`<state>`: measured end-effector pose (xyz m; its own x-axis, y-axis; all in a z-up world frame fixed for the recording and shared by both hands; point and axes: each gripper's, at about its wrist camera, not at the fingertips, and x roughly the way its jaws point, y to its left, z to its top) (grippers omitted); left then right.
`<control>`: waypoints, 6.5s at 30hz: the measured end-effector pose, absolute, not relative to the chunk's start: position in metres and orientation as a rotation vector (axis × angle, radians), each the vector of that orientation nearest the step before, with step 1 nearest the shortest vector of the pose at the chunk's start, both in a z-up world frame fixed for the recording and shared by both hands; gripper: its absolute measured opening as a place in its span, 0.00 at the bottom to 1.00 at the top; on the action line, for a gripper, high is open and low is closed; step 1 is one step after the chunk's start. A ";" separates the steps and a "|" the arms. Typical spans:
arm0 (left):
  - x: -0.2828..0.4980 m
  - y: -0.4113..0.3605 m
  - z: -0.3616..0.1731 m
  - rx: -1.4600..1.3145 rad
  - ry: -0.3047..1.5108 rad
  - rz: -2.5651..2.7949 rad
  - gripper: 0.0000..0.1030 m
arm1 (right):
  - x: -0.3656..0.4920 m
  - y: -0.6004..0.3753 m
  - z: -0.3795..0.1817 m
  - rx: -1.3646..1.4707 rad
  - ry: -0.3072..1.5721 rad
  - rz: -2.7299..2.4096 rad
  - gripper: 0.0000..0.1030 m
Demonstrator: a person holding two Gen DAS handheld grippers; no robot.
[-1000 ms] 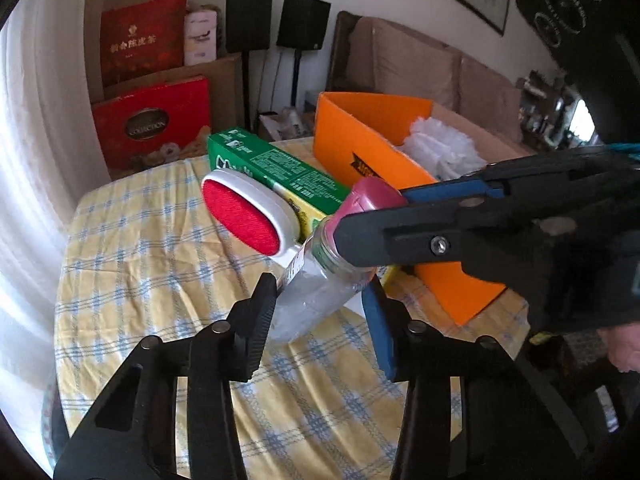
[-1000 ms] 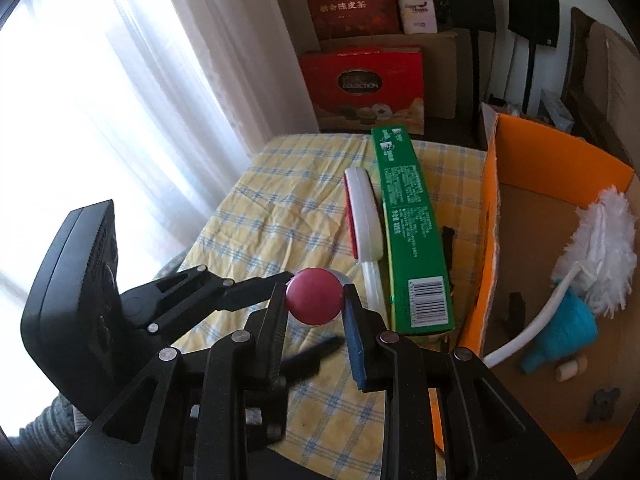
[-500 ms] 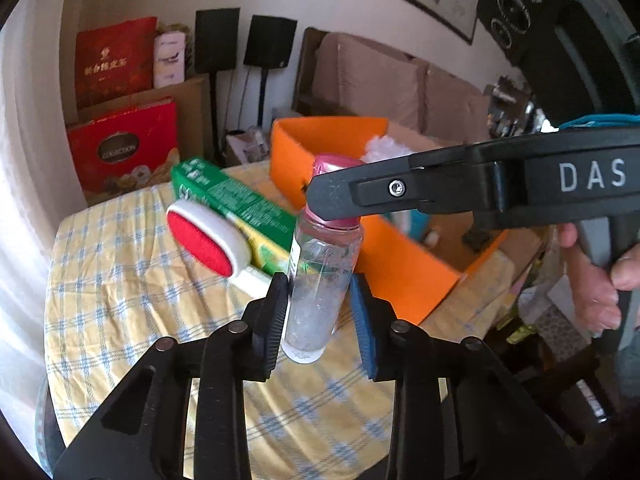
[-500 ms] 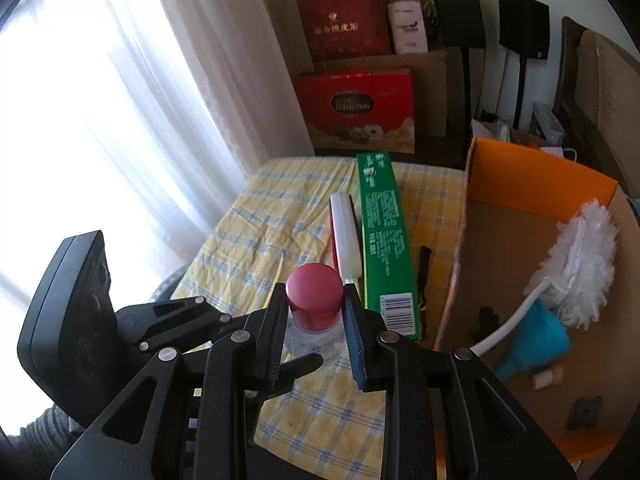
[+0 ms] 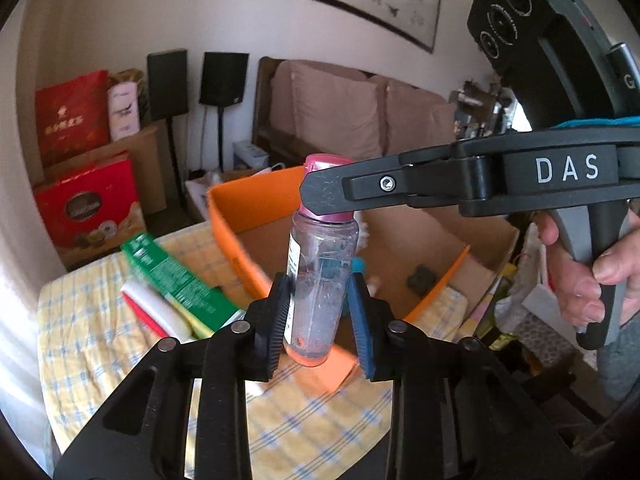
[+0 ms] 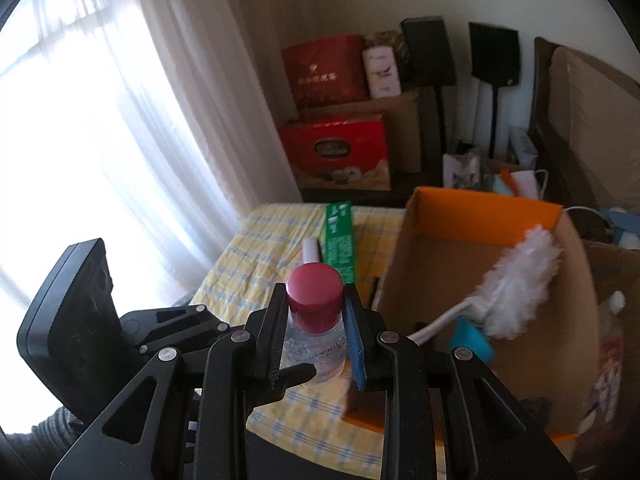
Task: Organize objects
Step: 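Lift and carry the sanitizer bottle over the cardboard box, then open the right gripper to drop the bottle into the box, then move both grippers back toward the lint roller and green box, then close the right gripper on the lint roller head while the left gripper approaches its handle, then close the left gripper on the white lint roller handle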
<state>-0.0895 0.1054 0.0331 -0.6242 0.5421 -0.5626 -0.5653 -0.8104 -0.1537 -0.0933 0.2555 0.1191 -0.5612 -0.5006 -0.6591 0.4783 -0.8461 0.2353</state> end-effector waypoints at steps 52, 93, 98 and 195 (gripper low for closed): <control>-0.121 0.186 0.019 -0.956 0.042 2.373 0.72 | -0.171 0.398 0.031 1.297 -0.087 -2.702 0.27; -0.123 0.008 -0.019 -1.303 -0.288 2.634 0.96 | -0.126 0.252 0.072 1.085 0.027 -2.491 0.81; -0.123 -0.009 -0.025 -1.335 -0.303 2.664 0.96 | -0.132 0.227 0.065 1.096 0.033 -2.442 0.81; -0.153 -0.008 -0.114 -1.498 -0.619 2.507 0.47 | -0.232 0.088 -0.021 1.499 0.064 -2.219 0.19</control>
<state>-0.1533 -0.0083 -0.1140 -0.4873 0.3370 -0.8056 0.0763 -0.9026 -0.4237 -0.2321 0.0881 -0.0213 -0.3012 -0.3445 -0.8892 0.3949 -0.8938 0.2125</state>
